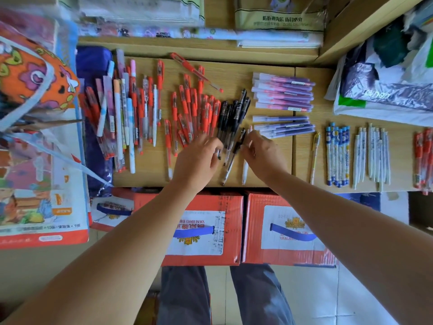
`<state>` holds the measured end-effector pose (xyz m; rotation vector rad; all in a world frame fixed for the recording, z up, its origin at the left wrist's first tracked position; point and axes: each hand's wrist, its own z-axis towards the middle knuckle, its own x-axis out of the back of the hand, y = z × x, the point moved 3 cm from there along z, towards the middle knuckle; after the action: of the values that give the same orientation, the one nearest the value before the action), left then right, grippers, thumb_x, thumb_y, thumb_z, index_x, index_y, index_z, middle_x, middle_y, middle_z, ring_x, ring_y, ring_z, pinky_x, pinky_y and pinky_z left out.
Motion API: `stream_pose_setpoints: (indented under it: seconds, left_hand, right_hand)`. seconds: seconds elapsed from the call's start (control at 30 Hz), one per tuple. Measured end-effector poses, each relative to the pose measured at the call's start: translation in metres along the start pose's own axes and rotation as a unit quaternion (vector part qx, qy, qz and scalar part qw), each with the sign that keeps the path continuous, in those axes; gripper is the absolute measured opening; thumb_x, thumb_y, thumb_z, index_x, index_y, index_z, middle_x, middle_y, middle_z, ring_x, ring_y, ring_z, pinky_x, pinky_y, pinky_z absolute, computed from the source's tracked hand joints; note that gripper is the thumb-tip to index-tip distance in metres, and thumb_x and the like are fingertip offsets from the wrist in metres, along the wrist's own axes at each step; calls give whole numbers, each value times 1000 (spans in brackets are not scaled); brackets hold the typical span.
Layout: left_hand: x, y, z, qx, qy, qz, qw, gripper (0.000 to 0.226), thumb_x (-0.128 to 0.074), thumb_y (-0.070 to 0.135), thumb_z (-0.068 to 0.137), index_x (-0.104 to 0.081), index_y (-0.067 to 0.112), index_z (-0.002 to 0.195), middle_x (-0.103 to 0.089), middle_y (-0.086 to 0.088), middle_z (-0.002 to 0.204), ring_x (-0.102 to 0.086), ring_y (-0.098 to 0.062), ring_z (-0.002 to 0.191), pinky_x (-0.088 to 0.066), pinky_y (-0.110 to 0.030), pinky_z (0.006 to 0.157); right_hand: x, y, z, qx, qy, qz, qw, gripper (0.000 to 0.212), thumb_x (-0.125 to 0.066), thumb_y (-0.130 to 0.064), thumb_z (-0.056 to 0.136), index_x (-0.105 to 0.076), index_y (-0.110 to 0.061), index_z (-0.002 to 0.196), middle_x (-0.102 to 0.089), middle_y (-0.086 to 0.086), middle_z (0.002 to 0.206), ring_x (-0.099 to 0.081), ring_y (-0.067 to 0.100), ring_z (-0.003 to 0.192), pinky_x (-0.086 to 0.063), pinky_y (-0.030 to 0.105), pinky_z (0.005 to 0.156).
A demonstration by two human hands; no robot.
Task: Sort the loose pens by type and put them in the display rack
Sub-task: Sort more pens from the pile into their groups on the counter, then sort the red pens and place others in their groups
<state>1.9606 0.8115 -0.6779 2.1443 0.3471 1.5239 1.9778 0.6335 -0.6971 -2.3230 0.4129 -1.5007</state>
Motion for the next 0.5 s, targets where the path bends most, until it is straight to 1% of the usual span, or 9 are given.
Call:
stream_pose_setpoints:
  seconds: [0.07,0.1,0.2,0.23,0.3,0.33,0.43,0.5]
  left_hand:
    - [7,-13,-3,17,25,16,999,23,-61,10,84,-61,18,106,-54,-2,105,-56,-16,81,-47,-27,59]
    - [10,-19,-5,24,36,26,999,24,-63,10,82,-61,18,105,-53,-4,106,-56,-18,87,-48,-28,63]
    - [12,-35,-10,18,53,64,996,36,-67,12,78,-61,19,113,-50,-8,114,-52,-26,104,-49,-37,84]
    - [12,-40,-12,14,52,68,996,41,-68,13,77,-60,19,116,-49,-9,118,-51,-27,107,-49,-39,89]
    - [11,-46,-15,11,45,61,997,44,-68,14,77,-59,20,120,-48,-8,123,-52,-26,108,-49,-40,90]
    - [11,-47,-16,11,42,56,997,44,-68,14,78,-59,20,121,-48,-8,123,-52,-25,106,-49,-39,89]
    - [14,-51,-18,12,40,45,998,41,-69,17,80,-59,19,120,-49,-8,122,-54,-23,104,-50,-37,89]
    - [21,-55,-15,15,47,38,998,39,-69,17,81,-60,18,119,-50,-9,123,-54,-23,107,-50,-38,90]
  right_hand:
    - [-2,-6,5,-29,11,8,999,28,-48,-38,97,-48,-15,112,-63,2,89,-60,22,72,-38,26,51]
    - [-4,-10,8,-44,13,11,999,34,-49,-42,96,-45,-15,115,-64,3,91,-60,24,74,-40,27,53]
    - [-12,-23,14,-61,19,1,998,42,-53,-46,92,-42,-14,118,-62,8,98,-61,27,81,-49,33,60]
    - [-14,-27,15,-58,20,0,998,41,-55,-44,92,-43,-14,117,-61,8,97,-60,26,80,-48,31,59]
    - [-14,-34,16,-50,20,10,998,35,-58,-39,91,-46,-13,112,-60,5,90,-58,22,76,-40,27,53]
    - [-12,-37,16,-43,18,6,999,33,-58,-39,91,-48,-13,108,-60,4,85,-57,21,72,-40,26,51]
    - [-2,-45,19,-21,31,-26,999,29,-57,-41,91,-50,-13,96,-58,2,74,-57,23,64,-50,34,53]
    - [8,-54,32,-9,66,-13,998,27,-55,-38,93,-49,-12,98,-56,1,73,-56,23,62,-50,34,52]
